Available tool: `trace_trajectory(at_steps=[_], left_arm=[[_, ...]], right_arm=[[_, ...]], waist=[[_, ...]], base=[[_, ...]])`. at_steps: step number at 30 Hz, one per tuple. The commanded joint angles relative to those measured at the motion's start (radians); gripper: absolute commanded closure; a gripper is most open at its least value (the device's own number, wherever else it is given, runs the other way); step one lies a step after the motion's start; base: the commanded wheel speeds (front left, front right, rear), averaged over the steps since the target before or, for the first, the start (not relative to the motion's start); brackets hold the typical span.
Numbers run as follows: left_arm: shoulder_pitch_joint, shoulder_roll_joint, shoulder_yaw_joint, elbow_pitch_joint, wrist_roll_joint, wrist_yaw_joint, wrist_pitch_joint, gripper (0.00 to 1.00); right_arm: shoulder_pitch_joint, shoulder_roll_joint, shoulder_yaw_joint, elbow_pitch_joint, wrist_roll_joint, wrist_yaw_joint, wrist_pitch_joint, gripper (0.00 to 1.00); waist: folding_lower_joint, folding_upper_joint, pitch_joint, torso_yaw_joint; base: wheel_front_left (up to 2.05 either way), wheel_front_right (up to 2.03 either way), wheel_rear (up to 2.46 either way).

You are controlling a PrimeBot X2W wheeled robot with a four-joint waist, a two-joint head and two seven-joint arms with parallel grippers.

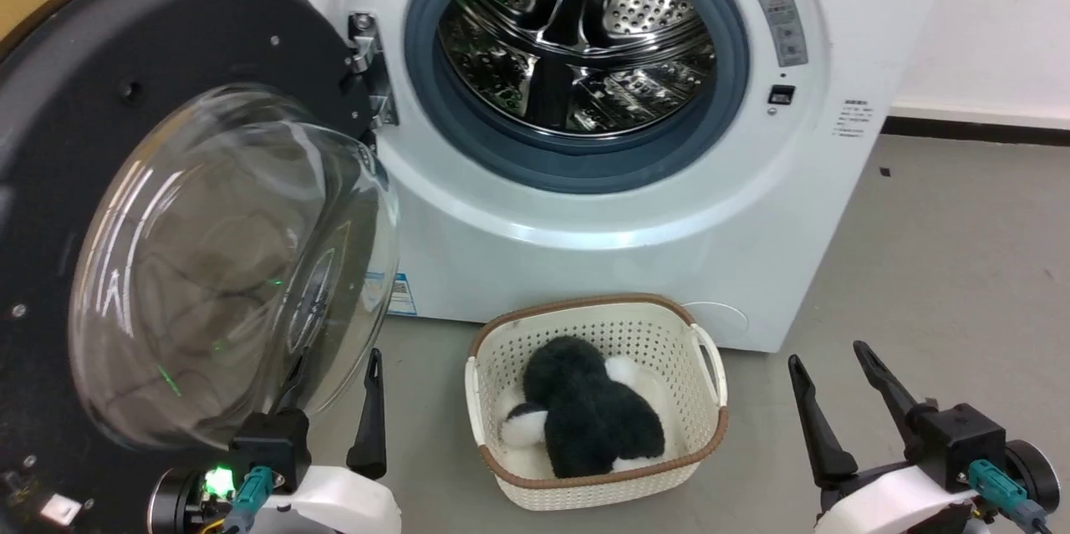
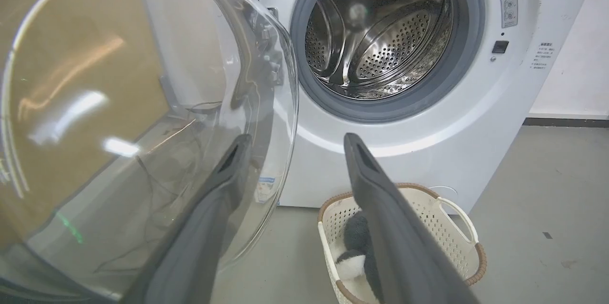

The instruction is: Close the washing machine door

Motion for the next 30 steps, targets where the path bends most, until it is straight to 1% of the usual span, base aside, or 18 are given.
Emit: trace_trajectory(at_steps=[1,30], left_arm=[[0.010,0.000,-0.004,0.002,-0.004,0.006,-0.013,0.00],[0.023,0.000,-0.039,0.009,-0.035,0.030,-0.073,0.00]], right_arm=[[0.010,-0.003,0.002,0.003,0.013,0.000,-0.012,0.00],[0.028,-0.015,0.025,0.023,0.039,0.000,-0.072,0.00]], waist=[[0.0000,-0.0001,0.000,0.008],[0.0000,-0.0001,-0.006,0.143]], base=[[0.00,0.00,0.00],[0.00,0.00,0.00]])
